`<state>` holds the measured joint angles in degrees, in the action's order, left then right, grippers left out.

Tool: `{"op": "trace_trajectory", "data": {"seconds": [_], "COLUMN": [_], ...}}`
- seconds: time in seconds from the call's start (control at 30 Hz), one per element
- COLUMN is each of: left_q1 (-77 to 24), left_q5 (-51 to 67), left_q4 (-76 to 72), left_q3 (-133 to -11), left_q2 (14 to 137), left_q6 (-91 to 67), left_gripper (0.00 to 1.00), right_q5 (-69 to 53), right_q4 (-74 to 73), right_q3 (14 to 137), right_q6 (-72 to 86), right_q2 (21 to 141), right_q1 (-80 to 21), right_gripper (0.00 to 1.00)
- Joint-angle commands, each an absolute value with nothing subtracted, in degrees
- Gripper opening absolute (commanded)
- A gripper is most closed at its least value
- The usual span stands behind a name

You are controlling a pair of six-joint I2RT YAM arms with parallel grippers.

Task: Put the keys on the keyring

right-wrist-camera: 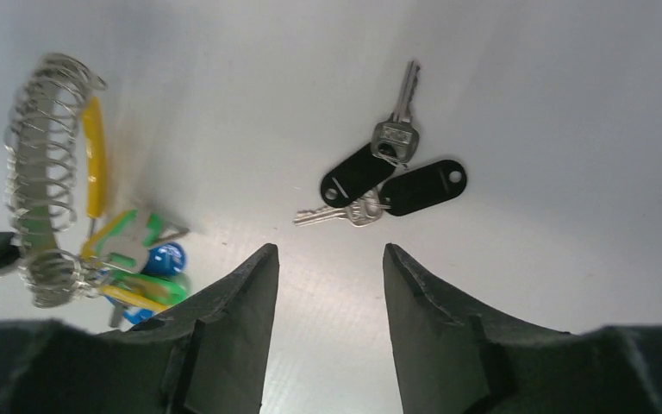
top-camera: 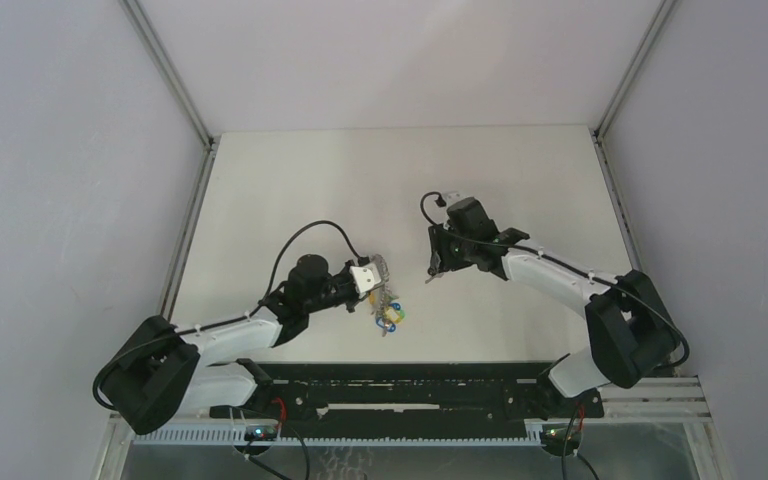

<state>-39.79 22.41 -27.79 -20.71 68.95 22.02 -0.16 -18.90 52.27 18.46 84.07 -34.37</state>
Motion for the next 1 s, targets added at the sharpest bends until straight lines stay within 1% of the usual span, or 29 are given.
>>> {"op": "trace_trajectory", "data": {"seconds": [0.0,0.17,0.37,0.53,0.77,0.83,0.97], "left_q1": [-40.17,-40.09,-40.09,-40.13,-40.10,-40.10,-40.09], "left_q5": [22.68,22.84,22.86,22.87,23.19,23.29,23.27], "left_q4": [-30.06,-30.13,-30.07,-30.12,-30.07,-30.06,-30.06], "left_q3": [-23.21,-23.25,-23.38,-23.36,-23.50,-23.51,-23.45], "left_q2": [67.00,67.27,67.50,67.41,67.76,67.70,67.65], "left_q6": [21.20,21.22,21.21,21.37,21.20,21.22,21.25], "left_gripper": [0.00,0.00,0.00,0.00,0.00,0.00,0.00], "right_q5": [-6.11,-11.84,-15.64,-13.97,-14.10,-13.89,-12.87], "right_q4": [-18.91,-15.02,-9.86,-10.89,-11.79,-11.63,-12.18], "right_q3": [53.53,52.59,52.69,54.31,54.49,54.56,54.76], "right_q6": [8.42,1.35,-1.06,0.74,1.97,2.02,2.35], "right_q2": [85.63,88.18,91.18,93.64,95.21,95.67,95.89], "right_q1": [-31.66,-29.84,-29.27,-28.85,-29.15,-29.41,-29.75], "right_gripper": [0.47,0.45,0.44,0.41,0.39,0.35,0.32]}}
